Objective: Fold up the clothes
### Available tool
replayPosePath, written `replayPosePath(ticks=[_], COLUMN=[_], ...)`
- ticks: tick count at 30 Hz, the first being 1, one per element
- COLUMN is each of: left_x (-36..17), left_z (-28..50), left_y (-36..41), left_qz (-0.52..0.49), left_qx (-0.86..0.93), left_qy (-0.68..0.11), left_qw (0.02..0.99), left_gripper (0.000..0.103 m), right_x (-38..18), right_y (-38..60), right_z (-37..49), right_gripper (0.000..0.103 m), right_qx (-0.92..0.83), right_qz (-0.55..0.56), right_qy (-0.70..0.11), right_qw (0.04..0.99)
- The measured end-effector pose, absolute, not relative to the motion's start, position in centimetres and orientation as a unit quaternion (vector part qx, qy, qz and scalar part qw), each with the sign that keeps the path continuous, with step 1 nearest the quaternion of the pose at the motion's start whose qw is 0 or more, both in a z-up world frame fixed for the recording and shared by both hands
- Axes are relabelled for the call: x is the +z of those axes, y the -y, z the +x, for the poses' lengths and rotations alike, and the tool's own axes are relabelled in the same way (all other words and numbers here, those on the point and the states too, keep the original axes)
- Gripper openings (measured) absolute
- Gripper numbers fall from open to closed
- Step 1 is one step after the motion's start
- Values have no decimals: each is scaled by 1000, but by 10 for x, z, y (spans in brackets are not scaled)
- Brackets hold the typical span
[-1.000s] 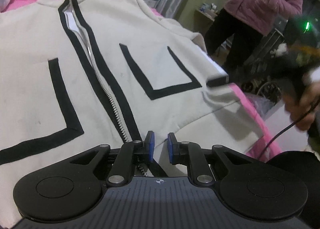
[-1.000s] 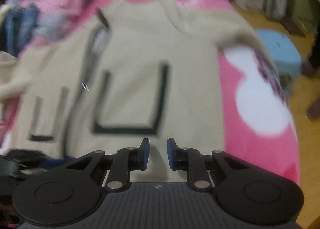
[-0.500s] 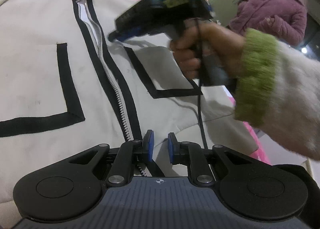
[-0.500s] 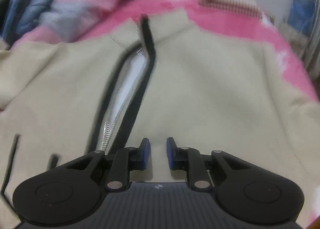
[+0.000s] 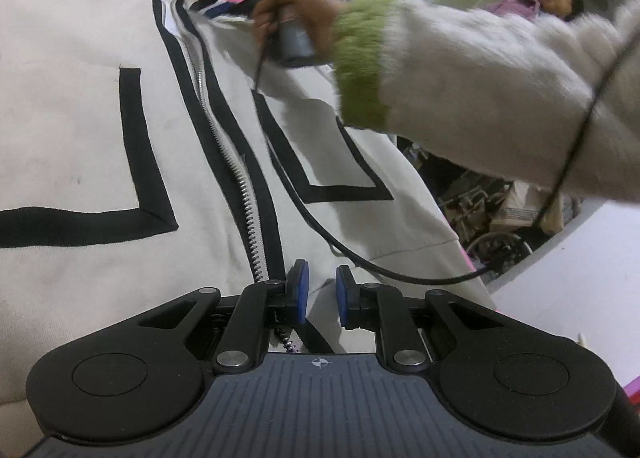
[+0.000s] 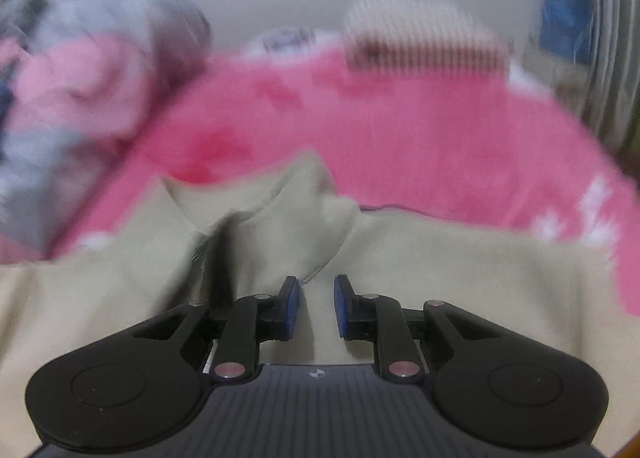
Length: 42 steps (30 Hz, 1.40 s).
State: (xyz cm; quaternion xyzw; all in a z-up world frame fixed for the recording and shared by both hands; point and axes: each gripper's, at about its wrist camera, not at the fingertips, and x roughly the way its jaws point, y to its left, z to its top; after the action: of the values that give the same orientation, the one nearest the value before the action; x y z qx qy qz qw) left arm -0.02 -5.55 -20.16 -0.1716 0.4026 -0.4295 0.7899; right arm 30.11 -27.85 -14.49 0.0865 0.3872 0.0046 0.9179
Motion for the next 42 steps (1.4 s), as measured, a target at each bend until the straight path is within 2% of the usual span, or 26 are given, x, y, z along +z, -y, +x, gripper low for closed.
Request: replayPosePath(ticks=[7,12,17,25,31,42], left_x=[-205,-206,-206,-207,-204,-193], left_z=[-2,-2,-2,-1,0,6], left_y=[53,53,52,52,51,56], left_qz=[-182,-182,-181,-183,-182,-160], left_qx=[-440,-443,-445,-443,-440,-429], left_qy=[-396,-396,-393,-395,-401,-431], left_qw=[785,784,784,784,783,778], left_gripper=[15,15,15,15,15,15], right_x=[-115,-146,-132,-63,-8,4], right_y=[281,272,276,364,431,455], right_z=[296,337,334,236,118,-49], right_gripper=[20,20,21,21,21,22], right_qx=[19,0,-3,-35,-81,-69], right_qz=[120,111,128,230,308,451], right_qy=[-335,-377,-350,-278,-218,-113], right_qw=[934,919,928,932,923,883])
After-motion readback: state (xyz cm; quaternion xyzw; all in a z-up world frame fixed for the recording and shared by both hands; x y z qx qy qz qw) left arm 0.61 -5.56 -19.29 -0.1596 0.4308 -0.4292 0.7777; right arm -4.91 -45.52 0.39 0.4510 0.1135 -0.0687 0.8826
